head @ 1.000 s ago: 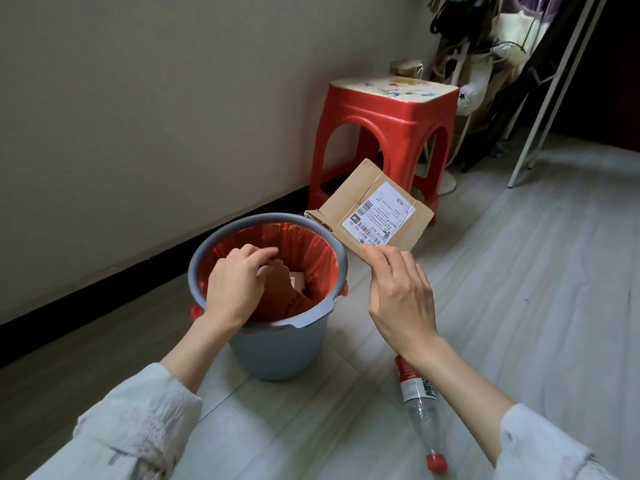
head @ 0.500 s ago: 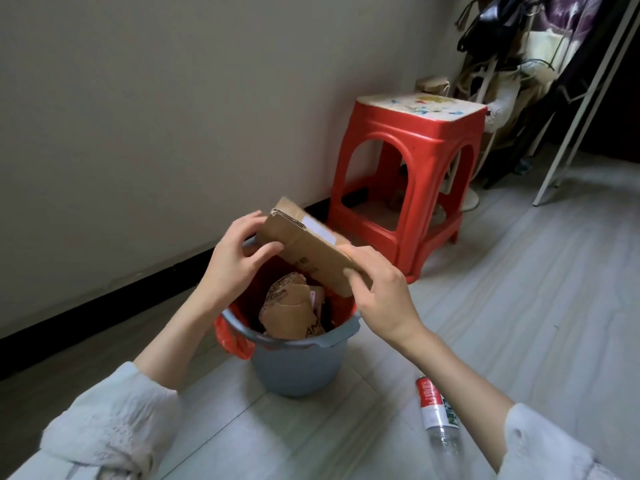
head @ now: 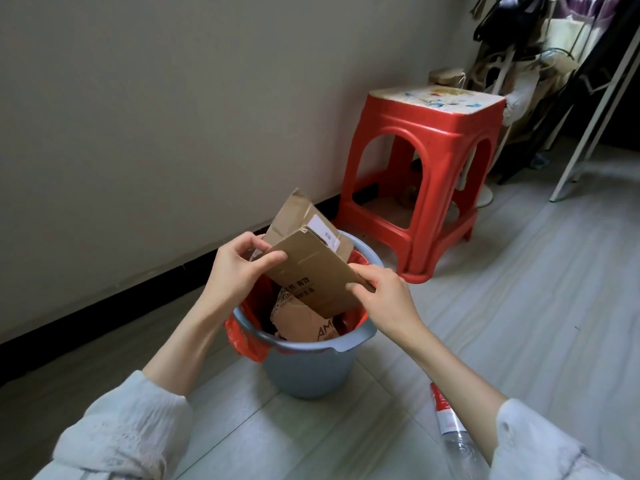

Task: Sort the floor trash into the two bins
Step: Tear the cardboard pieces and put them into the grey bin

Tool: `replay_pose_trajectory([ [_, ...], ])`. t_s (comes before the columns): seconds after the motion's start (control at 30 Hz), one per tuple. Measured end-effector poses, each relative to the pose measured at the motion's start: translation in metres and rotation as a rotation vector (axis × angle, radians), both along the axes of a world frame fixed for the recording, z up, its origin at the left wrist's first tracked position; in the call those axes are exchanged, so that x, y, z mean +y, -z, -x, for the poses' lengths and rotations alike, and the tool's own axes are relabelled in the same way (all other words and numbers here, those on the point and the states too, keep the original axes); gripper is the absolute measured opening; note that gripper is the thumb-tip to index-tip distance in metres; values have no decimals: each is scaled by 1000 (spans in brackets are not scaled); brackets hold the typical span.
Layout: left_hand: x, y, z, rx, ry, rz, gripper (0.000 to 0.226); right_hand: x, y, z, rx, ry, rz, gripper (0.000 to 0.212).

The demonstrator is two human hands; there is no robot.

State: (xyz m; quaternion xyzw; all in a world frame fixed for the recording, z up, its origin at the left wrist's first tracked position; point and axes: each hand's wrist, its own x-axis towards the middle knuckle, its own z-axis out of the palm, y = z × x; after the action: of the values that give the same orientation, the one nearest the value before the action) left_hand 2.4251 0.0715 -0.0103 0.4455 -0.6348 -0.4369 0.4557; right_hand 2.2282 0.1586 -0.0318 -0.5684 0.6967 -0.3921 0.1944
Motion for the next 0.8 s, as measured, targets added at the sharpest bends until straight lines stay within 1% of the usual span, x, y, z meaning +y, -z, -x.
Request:
replay_pose_trajectory([
  [0.03,1,1,2,-58,0,64,21,0,2,1,131,42,-22,29],
  [0.07,3,1,4,-110,0,129,21,0,4,1,222,73,-48,30],
  [0.13,3,1,8,-183,16,240,23,0,8,-1,307,101,-76,29],
  [0.23,4,4,12,-309,65,262,36,-2,17,-3,383,104,-98,32],
  [0.3,0,11,12,-444,37,281,43,-3,24,-1,386,109,-137,41],
  [0.37,-4,19,9,-559,2,304,39,-2,30,4,372,110,-195,50],
  [0.43,-7,26,10,-622,-22,294,31,1,37,8,346,93,-253,54],
  [0.53,-12,37,21,-721,-46,250,26,5,41,6,217,72,-246,56],
  [0.63,-18,53,37,-895,-34,190,26,5,44,5,181,68,-226,60],
  [0.7,-26,69,46,-971,-34,128,28,5,48,7,189,74,-214,62],
  [0.73,-28,75,49,-1002,-12,87,30,4,48,7,191,75,-206,62],
  [0.8,-32,87,58,-1116,104,29,33,3,50,9,206,74,-189,62],
])
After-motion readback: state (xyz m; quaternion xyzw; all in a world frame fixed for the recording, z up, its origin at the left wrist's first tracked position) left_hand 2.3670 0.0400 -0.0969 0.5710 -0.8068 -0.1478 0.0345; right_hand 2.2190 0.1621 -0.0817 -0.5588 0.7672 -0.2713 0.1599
